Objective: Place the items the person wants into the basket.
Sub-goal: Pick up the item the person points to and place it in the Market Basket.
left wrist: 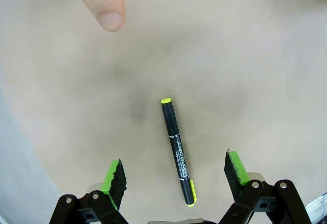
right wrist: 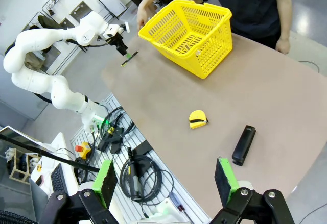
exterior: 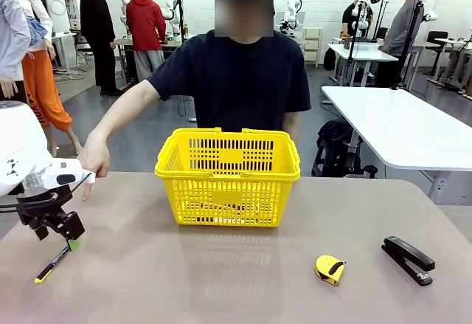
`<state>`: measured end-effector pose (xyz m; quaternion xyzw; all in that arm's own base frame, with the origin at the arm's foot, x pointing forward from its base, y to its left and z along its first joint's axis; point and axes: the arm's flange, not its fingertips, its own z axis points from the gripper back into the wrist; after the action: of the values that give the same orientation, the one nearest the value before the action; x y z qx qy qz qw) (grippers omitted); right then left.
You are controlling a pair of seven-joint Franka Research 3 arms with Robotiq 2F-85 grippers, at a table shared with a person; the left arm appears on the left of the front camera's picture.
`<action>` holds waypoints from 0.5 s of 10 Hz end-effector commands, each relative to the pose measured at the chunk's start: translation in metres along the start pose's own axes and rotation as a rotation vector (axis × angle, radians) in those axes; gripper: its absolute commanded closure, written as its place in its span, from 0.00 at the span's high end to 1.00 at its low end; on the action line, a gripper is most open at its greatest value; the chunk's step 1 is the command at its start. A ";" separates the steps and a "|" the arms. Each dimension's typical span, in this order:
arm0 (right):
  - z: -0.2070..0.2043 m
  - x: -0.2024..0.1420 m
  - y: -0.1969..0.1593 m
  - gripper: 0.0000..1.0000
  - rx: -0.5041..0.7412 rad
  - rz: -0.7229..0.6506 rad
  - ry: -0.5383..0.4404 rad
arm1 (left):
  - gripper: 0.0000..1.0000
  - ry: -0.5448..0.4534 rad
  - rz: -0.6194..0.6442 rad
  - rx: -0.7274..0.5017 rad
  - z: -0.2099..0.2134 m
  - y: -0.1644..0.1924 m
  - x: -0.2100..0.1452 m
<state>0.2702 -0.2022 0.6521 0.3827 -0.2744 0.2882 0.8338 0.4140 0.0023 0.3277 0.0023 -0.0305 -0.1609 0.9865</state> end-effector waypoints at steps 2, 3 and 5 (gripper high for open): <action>0.000 0.001 0.000 1.00 0.003 0.004 -0.014 | 1.00 -0.035 -0.022 -0.024 -0.038 -0.030 -0.105; 0.000 0.001 0.000 1.00 0.003 0.004 -0.014 | 1.00 -0.029 -0.019 -0.022 -0.042 -0.031 -0.105; 0.000 0.001 0.000 1.00 0.003 0.004 -0.014 | 1.00 -0.021 -0.019 -0.022 -0.045 -0.032 -0.105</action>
<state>0.2702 -0.2022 0.6521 0.3827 -0.2744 0.2882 0.8338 0.4170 0.0024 0.3094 -0.0009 -0.0231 -0.1626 0.9864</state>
